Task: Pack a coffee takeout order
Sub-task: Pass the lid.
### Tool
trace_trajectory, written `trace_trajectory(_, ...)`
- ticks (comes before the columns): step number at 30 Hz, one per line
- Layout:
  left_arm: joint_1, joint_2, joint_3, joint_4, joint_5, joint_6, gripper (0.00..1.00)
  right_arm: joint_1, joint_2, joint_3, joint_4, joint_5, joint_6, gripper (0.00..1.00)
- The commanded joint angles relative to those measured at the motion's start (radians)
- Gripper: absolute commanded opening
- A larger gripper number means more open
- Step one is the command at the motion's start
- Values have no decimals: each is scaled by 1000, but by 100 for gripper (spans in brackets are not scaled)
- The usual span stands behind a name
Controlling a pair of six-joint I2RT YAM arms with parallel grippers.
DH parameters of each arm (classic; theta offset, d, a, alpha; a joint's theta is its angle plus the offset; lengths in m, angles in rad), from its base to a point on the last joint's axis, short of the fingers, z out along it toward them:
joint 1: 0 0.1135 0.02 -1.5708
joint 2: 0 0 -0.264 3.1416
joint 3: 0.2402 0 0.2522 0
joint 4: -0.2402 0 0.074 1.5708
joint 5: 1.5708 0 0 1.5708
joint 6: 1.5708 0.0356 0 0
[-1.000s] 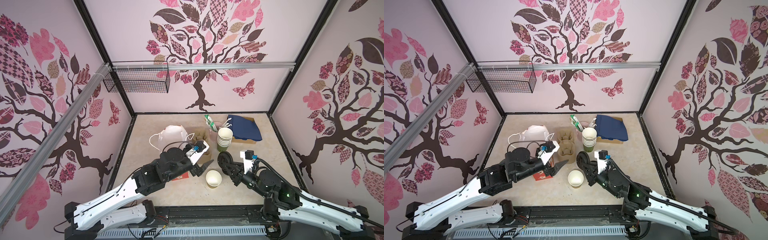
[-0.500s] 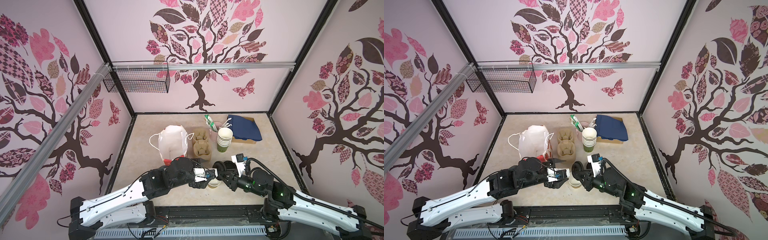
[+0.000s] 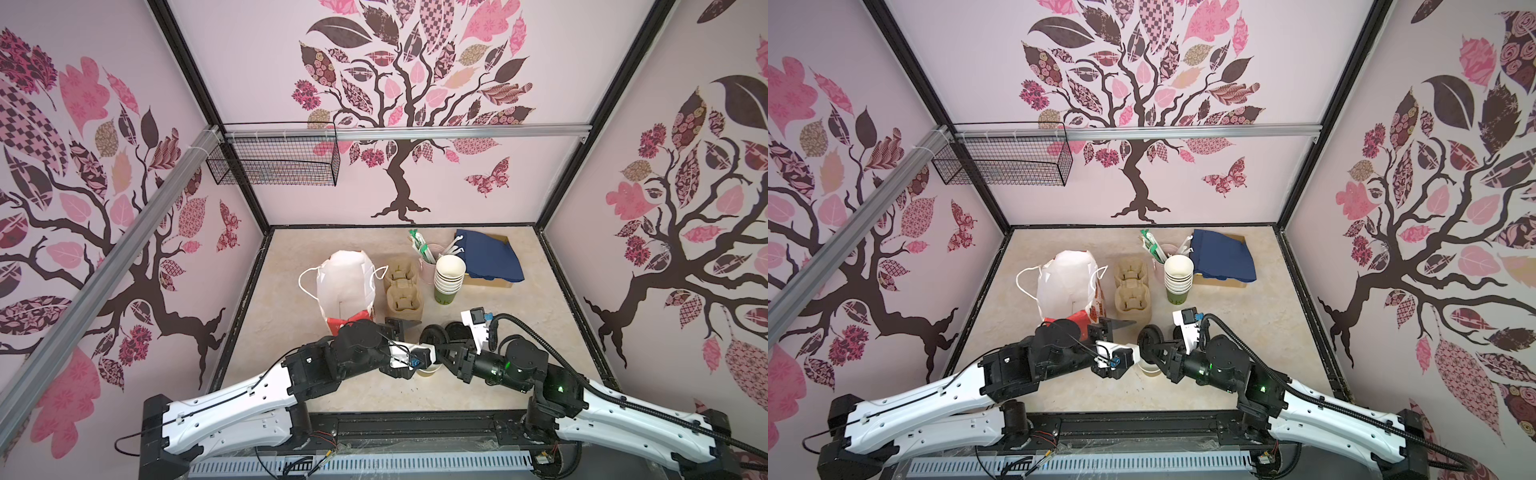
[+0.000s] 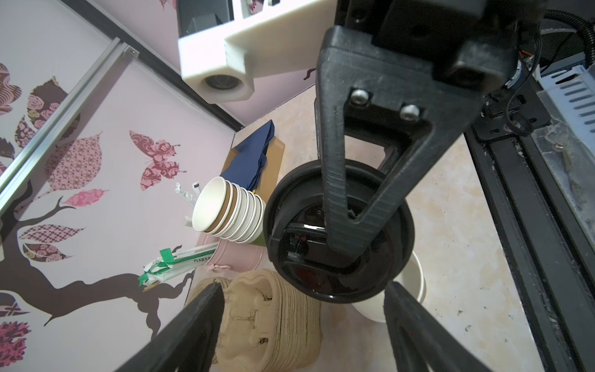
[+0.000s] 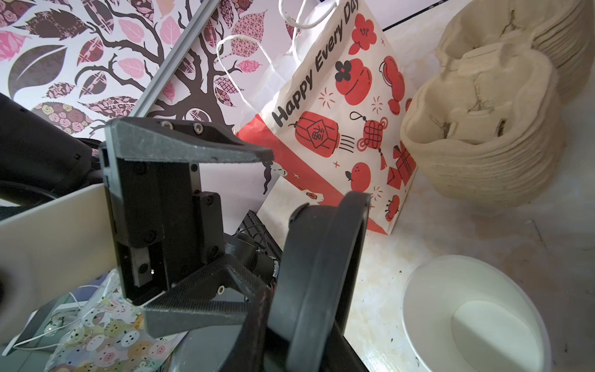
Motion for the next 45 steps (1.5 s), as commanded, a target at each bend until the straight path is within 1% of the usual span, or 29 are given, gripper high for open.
trace_trajectory(1,1,-30,-27,-10,35,20,83,-3,1,-2,60,-36,20,0)
trace_trajectory(5,4,-22,-5,-60,93,23,82,-3,18,4,90,-93,16,0)
trace_trajectory(10,3,-1,14,-88,150,30,83,-3,29,7,106,-119,15,0)
trace_trajectory(17,4,7,3,-36,102,52,83,-3,47,7,128,-162,20,0)
trace_trajectory(25,3,37,21,-68,88,74,82,-3,61,13,137,-180,17,0)
trace_trajectory(35,2,48,27,-42,59,83,81,-3,80,21,163,-200,22,0)
trace_trajectory(41,0,52,28,-42,50,87,78,-3,86,23,168,-208,23,0)
trace_trajectory(45,0,54,28,-42,43,93,75,-3,87,24,163,-209,21,0)
